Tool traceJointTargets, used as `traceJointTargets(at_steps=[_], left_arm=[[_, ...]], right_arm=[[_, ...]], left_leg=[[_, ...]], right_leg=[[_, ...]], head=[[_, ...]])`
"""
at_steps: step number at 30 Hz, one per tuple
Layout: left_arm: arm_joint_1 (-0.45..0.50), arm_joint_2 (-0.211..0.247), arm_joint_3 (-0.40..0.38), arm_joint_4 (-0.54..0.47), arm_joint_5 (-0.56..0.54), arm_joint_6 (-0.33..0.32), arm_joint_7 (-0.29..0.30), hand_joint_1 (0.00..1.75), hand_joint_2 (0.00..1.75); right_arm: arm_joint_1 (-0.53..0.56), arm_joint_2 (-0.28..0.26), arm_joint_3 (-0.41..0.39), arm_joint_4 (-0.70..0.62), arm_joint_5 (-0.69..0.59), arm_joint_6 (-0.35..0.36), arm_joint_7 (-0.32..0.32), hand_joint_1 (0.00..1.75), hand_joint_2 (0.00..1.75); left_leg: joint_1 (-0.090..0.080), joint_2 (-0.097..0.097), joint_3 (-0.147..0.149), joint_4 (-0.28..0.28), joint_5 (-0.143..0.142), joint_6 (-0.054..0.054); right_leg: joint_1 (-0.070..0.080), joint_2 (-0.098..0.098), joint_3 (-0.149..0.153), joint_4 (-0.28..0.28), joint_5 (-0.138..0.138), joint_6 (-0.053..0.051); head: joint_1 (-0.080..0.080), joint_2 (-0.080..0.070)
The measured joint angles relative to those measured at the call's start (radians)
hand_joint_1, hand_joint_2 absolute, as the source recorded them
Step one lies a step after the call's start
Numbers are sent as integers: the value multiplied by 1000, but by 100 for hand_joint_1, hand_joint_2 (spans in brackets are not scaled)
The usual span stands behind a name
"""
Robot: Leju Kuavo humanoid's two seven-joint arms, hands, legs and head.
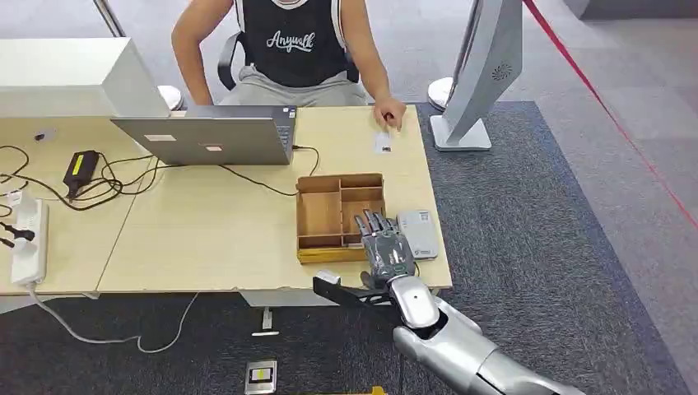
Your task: Pass the card to the sensor for recognition and then transmit it.
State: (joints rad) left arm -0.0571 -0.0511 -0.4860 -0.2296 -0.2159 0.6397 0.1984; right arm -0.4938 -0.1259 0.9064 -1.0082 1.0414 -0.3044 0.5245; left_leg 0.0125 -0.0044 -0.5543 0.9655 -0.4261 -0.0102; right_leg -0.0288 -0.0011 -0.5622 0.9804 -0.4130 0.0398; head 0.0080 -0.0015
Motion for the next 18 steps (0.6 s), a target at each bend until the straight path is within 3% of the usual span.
traceJointTargets(at_steps=[11,12,13,14,18], left_arm=[[0,0,-2,0,18,1,-6,0,0],[0,0,-2,0,19,1,-7,0,0],[0,0,-2,0,19,1,-7,0,0],[0,0,-2,0,20,1,-7,0,0],[0,0,-8,0,28,2,-8,0,0]], right_arm=[[0,9,-17,20,-7,-20,-9,5,175],[0,10,-19,23,-7,-21,-9,87,175],[0,11,-21,26,-7,-21,-9,157,175],[-1,12,-22,27,-8,-21,-9,175,175],[-1,16,-24,37,-10,-25,-16,175,175]], left_leg=[[0,0,0,0,0,0],[0,0,0,0,0,0],[0,0,0,0,0,0],[0,0,0,0,0,0],[0,0,0,0,0,0]], right_leg=[[0,0,0,0,0,0],[0,0,0,0,0,0],[0,0,0,0,0,0],[0,0,0,0,0,0],[0,0,0,0,0,0]], head=[[0,0],[0,0],[0,0],[0,0],[0,0]])
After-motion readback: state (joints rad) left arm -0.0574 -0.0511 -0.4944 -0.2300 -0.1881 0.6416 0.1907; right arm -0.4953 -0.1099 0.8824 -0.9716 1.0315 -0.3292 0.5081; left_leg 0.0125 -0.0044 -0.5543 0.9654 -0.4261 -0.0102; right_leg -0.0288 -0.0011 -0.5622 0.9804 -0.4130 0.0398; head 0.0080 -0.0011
